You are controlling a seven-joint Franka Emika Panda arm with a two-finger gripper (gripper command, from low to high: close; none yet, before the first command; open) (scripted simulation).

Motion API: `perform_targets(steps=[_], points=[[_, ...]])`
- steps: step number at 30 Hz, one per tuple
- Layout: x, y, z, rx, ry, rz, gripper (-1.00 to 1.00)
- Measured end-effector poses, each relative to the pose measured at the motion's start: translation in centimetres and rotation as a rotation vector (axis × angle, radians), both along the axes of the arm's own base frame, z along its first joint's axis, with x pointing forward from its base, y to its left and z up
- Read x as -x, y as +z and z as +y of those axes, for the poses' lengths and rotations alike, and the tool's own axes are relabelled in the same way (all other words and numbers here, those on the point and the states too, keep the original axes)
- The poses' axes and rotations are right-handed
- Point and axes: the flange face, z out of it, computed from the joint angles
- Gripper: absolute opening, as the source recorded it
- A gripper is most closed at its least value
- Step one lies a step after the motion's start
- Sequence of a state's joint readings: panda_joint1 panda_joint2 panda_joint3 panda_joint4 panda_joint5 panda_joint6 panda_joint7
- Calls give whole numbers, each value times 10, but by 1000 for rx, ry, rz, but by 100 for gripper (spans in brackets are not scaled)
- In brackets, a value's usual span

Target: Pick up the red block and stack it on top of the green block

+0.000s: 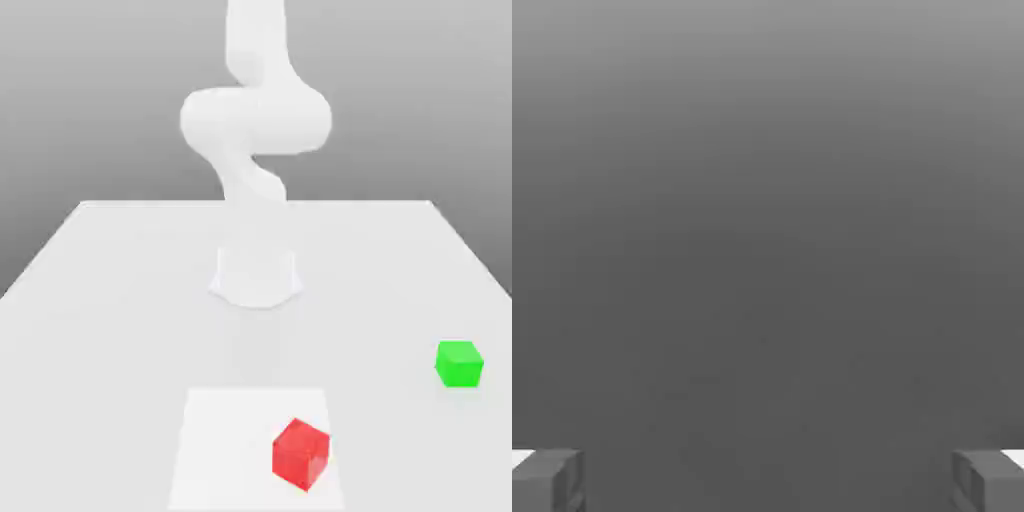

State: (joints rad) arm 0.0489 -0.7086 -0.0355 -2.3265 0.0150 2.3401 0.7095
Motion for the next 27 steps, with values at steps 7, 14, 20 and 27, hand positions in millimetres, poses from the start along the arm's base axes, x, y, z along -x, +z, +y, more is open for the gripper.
perform_targets(steps=[7, 14, 20, 27], points=[[-72, -136, 17, 82, 250, 207, 0], [-96, -278, 41, 180, 492, 398, 0], [-83, -394, 57, 285, 703, 557, 0], [-65, -497, 54, 355, 820, 653, 0]])
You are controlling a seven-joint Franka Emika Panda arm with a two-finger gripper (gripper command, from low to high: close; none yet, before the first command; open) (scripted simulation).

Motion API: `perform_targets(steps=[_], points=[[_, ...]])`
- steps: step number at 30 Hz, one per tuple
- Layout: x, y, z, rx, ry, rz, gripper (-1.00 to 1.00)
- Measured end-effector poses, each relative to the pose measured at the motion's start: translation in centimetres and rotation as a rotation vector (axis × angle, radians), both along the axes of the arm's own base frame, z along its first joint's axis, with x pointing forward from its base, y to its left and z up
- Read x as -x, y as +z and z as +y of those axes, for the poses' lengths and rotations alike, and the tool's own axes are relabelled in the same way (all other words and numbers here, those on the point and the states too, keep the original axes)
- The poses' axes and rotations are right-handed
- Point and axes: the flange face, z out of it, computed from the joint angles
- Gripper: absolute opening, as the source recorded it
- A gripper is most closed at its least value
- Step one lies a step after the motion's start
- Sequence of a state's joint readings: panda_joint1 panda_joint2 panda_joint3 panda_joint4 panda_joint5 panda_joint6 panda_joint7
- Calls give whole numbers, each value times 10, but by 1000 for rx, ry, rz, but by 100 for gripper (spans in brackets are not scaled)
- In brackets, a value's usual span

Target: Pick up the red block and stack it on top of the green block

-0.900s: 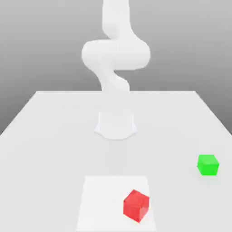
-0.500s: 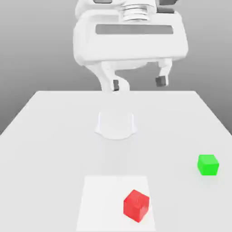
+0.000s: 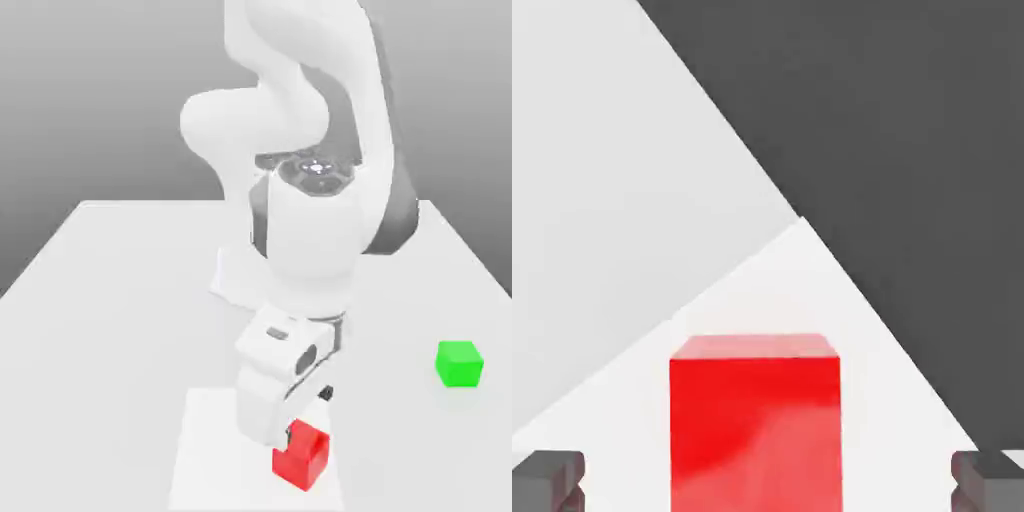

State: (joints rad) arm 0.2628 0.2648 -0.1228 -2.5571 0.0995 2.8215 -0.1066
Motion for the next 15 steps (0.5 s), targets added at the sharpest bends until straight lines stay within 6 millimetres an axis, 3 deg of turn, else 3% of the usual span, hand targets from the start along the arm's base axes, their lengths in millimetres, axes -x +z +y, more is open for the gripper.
perform_targets(steps=[1, 2, 9, 14, 15], points=[[1, -12, 0, 0, 0, 1, 0], [1, -22, 0, 0, 0, 2, -100], [2, -23, 0, 0, 0, 4, -100], [2, 28, 0, 0, 1, 4, -100], [6, 36, 15, -4, 27, 6, -100]])
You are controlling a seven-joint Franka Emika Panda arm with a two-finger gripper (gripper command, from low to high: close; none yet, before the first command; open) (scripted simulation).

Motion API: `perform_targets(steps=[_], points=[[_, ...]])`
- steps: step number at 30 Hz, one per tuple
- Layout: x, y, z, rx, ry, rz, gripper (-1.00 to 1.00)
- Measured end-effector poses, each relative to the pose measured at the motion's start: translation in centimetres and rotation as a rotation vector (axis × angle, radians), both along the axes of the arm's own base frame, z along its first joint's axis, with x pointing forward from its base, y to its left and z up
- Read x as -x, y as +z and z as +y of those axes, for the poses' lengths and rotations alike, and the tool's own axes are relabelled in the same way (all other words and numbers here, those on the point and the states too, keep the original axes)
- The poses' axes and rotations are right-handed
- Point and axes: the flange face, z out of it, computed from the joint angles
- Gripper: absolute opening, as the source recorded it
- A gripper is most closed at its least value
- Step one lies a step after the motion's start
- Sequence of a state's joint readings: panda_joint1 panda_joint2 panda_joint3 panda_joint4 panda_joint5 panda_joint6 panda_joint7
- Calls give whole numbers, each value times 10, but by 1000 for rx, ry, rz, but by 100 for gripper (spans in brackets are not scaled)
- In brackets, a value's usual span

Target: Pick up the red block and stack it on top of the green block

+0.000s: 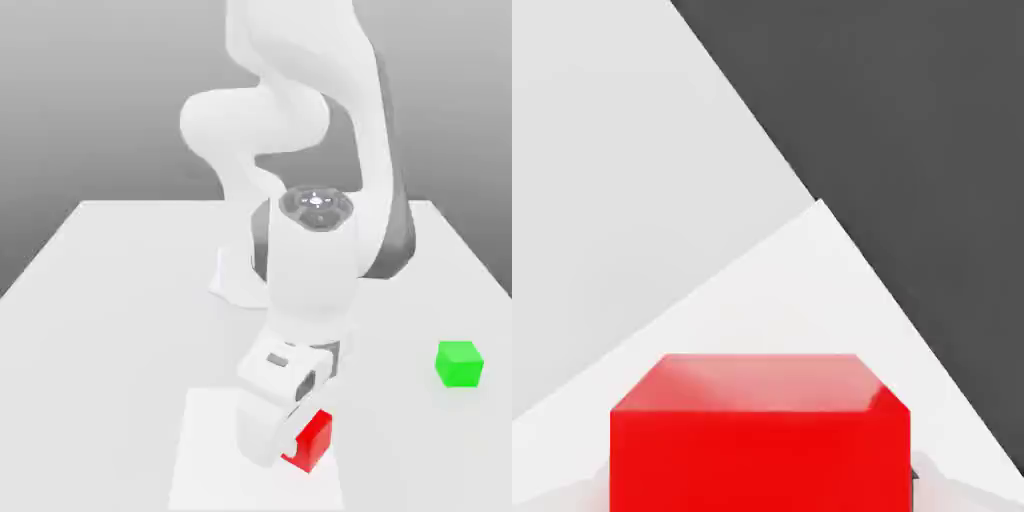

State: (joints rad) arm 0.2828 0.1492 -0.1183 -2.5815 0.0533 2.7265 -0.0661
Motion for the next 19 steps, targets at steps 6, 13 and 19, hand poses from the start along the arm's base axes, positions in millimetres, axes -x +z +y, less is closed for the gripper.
perform_targets(steps=[6, 13, 19], points=[[95, 23, 176, -13, 372, 11, -100], [184, 10, 247, 3, 580, -3, -100], [182, -21, 244, 3, 571, -3, 100]])
